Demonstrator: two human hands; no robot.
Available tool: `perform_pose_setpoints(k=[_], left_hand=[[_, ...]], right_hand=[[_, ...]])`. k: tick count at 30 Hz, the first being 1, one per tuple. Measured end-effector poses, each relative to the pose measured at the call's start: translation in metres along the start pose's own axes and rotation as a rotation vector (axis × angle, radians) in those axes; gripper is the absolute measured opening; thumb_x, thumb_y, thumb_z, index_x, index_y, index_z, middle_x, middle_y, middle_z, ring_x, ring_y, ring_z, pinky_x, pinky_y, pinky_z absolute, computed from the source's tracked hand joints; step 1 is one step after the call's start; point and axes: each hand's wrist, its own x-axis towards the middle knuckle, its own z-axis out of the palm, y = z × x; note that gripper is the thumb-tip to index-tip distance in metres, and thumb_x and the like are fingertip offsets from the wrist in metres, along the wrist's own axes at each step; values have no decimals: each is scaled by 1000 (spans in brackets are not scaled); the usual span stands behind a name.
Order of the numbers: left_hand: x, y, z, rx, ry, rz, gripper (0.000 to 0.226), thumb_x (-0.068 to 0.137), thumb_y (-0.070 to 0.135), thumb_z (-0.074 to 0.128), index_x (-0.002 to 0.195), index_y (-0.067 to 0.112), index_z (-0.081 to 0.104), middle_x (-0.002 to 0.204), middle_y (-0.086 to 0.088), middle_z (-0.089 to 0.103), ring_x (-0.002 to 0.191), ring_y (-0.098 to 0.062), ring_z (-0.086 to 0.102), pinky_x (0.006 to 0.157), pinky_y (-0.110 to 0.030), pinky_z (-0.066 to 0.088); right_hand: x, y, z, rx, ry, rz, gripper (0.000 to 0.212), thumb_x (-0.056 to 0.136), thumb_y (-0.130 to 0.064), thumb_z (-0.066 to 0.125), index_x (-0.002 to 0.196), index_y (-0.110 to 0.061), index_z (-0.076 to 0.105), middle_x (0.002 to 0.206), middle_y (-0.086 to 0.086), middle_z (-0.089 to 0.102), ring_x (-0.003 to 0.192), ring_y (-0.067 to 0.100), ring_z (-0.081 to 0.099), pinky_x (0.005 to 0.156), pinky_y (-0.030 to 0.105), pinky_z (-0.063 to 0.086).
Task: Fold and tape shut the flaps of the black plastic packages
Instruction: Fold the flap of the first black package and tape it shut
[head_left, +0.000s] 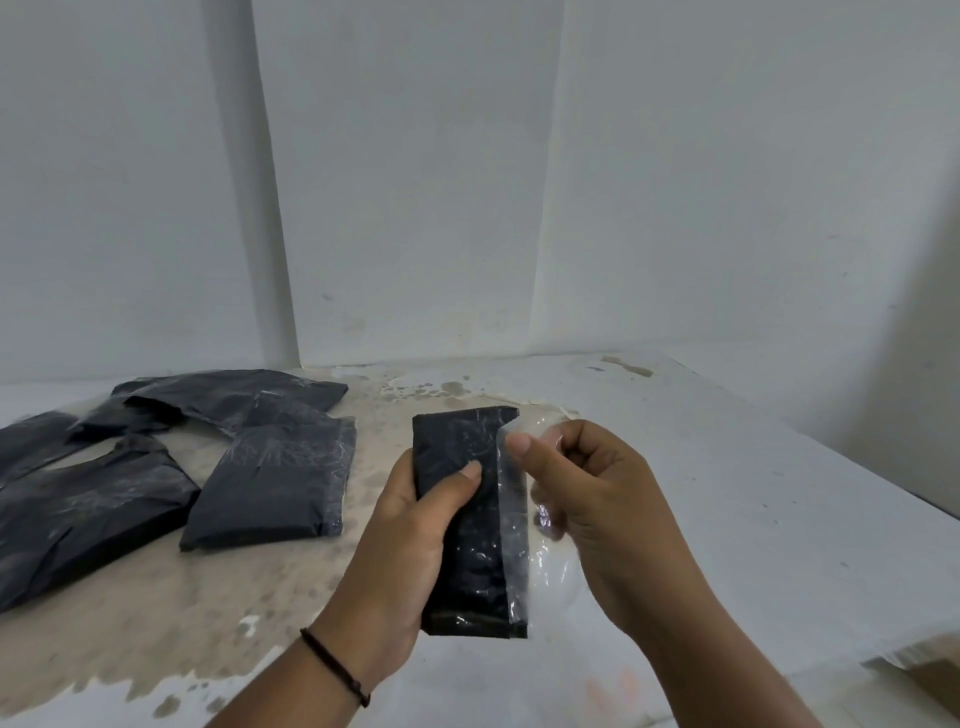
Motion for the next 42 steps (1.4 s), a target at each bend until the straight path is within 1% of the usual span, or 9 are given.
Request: perform_pose_setpoints(k=[3,7,12,15,20,26,32,36,42], left_hand=[[0,-4,3,30,18,40,19,85,25,64,104,30,66,99,-7,73,89,-26,71,74,-41,56],[-1,-7,5,26,31,67,18,86,24,63,102,31,67,100,-6,73,93,-27,70,81,-44,56],[-1,-7,5,5,43,79,18,85,23,63,100,31,67,100,-7,73,93,-27,70,81,-45,55],[-1,-8,5,3,47,86,18,84,23,64,100,31,67,101,-8,72,93,-27,70,83,-47,56],[0,-10,5,23,70,95,17,85,24,64,98,34,67,97,-4,73,92,-27,70,84,-51,55],[0,-12,5,32,103,95,16,87,24,63,95,37,66,92,0,74,86,-23,72,80,-49,57],[3,-14,3,65,165,101,15,85,31,66,96,42,64,96,5,74,92,-22,71,81,-48,57],[3,-15,3,70,179,119,16,85,31,67,99,39,64,97,5,74,93,-22,70,81,-47,57],[-1,-16,8,64,159,118,12,86,29,65,94,37,64,91,2,74,86,-22,72,73,-47,59]], right_hand=[[1,4,4,-50,85,-8,38,74,-38,74,63,-9,53,55,4,40,51,17,35,49,26,36],[1,11,5,-44,195,7,45,73,-44,75,63,-6,52,54,0,35,56,18,33,56,33,34],[1,14,7,-64,271,-4,49,73,-44,76,64,-3,50,54,1,36,52,15,31,56,32,35],[1,12,10,-85,275,-4,44,72,-44,76,61,-11,49,55,2,37,52,14,33,55,31,36],[-1,10,12,-84,269,20,44,70,-45,77,59,-14,47,55,0,39,53,14,38,54,29,39],[-4,7,13,-61,250,22,44,70,-46,77,60,-12,52,54,0,40,53,16,37,55,31,38],[-8,-1,9,5,269,1,42,68,-47,77,61,-15,49,58,6,37,57,20,34,55,32,36],[-8,-4,9,48,252,12,43,68,-45,77,60,-15,47,60,10,38,56,20,34,50,28,37],[-2,11,12,-29,243,46,45,68,-49,77,57,-16,48,54,3,41,51,16,38,55,31,38]])
